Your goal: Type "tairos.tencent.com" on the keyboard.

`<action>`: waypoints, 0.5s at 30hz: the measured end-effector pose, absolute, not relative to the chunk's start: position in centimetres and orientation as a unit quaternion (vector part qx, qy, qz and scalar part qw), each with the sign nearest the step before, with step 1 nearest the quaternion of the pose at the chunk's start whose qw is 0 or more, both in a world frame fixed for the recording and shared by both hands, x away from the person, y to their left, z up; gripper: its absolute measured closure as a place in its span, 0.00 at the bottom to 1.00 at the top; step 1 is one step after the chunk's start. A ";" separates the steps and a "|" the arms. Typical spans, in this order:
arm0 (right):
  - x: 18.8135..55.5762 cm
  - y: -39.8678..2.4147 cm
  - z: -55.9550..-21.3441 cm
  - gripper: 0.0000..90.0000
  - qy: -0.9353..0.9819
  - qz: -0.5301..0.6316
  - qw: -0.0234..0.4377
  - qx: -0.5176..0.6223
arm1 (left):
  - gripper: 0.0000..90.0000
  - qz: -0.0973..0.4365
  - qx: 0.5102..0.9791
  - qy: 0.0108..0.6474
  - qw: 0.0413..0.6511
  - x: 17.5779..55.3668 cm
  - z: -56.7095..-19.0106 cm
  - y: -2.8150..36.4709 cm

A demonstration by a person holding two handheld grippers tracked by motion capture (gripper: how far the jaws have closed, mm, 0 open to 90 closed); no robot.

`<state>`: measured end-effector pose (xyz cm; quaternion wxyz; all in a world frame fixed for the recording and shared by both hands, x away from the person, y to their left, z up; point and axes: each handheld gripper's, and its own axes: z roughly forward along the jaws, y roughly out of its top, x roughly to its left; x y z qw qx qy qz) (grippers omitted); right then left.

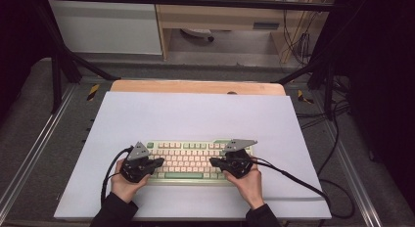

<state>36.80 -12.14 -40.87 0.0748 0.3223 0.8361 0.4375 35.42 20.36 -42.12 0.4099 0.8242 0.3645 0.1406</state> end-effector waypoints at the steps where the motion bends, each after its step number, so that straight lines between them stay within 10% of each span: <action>1: 36.9 -12.0 -40.9 1.00 0.836 0.439 0.075 0.320 | 1.00 0.139 0.825 0.364 0.409 35.4 -42.2 20.4; 15: 36.8 -11.1 -42.3 1.00 0.846 0.426 0.064 0.315 | 1.00 0.136 0.822 0.365 0.415 35.3 -42.3 20.9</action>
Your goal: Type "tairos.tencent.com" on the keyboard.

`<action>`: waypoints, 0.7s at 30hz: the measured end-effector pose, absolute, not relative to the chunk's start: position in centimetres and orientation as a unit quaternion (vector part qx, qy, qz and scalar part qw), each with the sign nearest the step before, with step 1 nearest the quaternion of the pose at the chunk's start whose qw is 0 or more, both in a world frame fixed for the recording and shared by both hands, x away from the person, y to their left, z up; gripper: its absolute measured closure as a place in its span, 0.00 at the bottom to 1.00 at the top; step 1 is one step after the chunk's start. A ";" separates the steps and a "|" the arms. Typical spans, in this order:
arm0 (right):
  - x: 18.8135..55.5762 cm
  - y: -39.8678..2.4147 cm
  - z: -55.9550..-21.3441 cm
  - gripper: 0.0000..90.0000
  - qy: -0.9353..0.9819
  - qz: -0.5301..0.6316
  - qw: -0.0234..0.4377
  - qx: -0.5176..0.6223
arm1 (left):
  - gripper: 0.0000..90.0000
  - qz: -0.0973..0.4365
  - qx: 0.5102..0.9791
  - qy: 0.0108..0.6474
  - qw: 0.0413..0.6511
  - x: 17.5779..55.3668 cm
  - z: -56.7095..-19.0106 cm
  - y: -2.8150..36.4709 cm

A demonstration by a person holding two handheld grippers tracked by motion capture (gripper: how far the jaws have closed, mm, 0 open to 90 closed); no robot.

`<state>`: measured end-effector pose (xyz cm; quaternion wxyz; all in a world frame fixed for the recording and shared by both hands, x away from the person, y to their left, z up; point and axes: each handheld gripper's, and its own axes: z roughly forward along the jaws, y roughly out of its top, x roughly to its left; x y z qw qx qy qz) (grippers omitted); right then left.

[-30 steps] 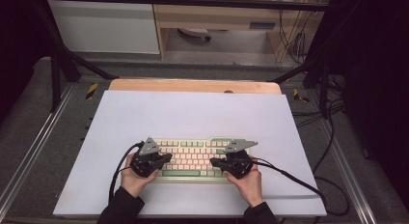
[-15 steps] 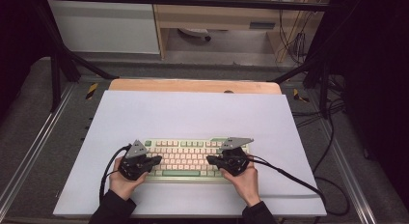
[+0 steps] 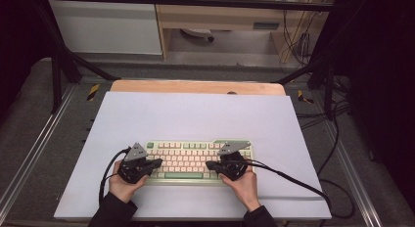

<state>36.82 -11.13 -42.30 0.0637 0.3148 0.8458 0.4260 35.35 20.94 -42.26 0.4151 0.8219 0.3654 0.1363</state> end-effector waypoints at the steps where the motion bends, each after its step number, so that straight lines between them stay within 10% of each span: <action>1: 36.8 -11.1 -42.4 1.00 0.846 0.425 0.063 0.317 | 1.00 0.137 0.822 0.366 0.415 35.4 -42.3 21.0; 21: 36.7 -11.0 -42.6 1.00 0.850 0.421 0.063 0.312 | 1.00 0.134 0.824 0.362 0.415 35.3 -42.4 20.6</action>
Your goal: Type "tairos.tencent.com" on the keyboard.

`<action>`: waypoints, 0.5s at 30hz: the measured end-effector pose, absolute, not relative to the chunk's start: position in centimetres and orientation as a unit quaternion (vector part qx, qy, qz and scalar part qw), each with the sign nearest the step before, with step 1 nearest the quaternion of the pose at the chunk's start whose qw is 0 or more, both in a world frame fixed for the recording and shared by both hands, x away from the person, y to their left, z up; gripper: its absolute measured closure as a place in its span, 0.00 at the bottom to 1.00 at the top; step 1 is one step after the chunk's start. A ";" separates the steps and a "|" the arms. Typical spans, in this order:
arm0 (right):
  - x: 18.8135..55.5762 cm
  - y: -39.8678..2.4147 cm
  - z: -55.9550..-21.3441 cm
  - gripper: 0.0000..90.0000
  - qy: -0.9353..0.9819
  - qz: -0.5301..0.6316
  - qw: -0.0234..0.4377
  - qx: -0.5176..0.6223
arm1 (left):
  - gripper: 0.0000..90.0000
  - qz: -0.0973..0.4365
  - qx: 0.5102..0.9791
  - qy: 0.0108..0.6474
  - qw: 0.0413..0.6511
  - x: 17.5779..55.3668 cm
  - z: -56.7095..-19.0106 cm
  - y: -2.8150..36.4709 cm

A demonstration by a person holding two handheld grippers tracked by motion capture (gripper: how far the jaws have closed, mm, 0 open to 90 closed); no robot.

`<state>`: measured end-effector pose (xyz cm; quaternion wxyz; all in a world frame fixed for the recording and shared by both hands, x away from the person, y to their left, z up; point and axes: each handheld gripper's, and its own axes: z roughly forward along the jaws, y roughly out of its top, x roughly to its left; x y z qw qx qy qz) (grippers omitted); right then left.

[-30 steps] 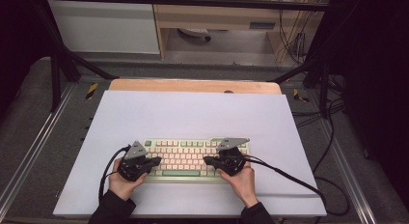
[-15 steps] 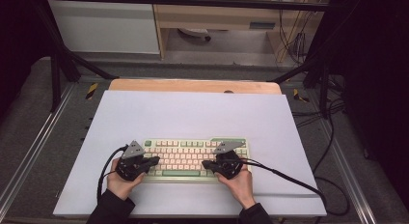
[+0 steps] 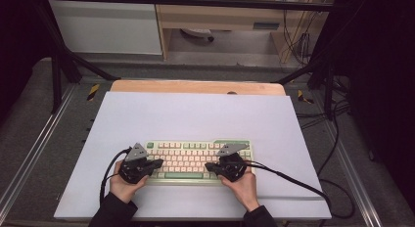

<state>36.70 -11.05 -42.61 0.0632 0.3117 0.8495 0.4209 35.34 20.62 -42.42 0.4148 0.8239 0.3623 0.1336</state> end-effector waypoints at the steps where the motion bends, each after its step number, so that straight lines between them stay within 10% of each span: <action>1: 36.7 -11.1 -42.5 1.00 0.848 0.423 0.064 0.312 | 1.00 0.133 0.824 0.362 0.415 35.3 -42.4 20.6; 15: 36.6 -11.8 -42.0 1.00 0.846 0.424 0.071 0.316 | 1.00 0.135 0.826 0.356 0.414 35.2 -42.3 19.9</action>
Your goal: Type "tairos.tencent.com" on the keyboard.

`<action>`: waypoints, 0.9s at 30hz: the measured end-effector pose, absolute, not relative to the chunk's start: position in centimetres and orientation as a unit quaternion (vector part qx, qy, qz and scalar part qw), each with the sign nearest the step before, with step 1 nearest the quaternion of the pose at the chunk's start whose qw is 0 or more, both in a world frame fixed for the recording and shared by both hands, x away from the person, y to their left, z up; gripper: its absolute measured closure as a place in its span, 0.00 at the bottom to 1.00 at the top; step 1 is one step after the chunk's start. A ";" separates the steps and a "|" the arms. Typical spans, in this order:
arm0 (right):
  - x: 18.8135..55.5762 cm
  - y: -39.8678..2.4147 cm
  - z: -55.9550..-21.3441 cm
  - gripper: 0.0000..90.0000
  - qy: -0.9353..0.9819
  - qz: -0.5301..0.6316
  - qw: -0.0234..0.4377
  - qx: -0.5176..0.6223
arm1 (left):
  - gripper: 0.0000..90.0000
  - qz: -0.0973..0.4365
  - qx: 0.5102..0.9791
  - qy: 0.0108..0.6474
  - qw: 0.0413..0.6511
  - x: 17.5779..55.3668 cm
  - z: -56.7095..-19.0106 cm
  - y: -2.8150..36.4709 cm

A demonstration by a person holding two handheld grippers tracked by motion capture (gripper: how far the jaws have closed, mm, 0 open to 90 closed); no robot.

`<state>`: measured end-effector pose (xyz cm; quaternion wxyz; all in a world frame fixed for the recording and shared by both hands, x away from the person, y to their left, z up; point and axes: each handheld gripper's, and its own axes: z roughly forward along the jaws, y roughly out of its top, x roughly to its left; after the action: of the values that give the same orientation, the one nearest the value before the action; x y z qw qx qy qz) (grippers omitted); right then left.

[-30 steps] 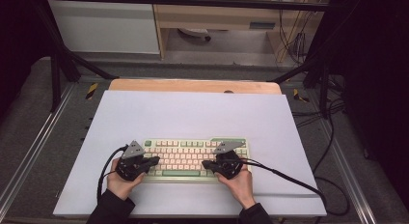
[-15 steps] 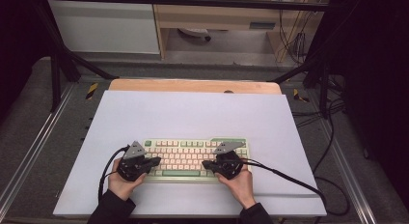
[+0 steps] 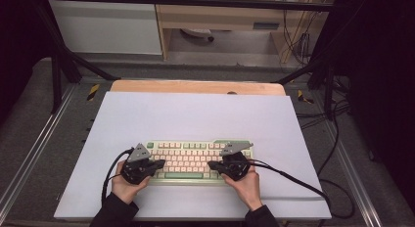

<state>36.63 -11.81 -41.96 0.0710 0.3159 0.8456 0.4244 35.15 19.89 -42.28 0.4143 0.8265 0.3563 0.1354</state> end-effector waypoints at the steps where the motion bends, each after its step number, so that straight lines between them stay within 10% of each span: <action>1: 36.6 -11.9 -41.9 1.00 0.846 0.423 0.071 0.316 | 1.00 0.136 0.827 0.356 0.414 35.2 -42.3 19.8; 27: 36.7 -12.1 -41.8 1.00 0.844 0.427 0.073 0.316 | 1.00 0.126 0.841 0.336 0.406 35.2 -42.7 17.3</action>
<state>36.70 -12.10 -41.78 0.0734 0.3163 0.8440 0.4269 35.18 17.28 -42.69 0.4062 0.8405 0.3355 0.1261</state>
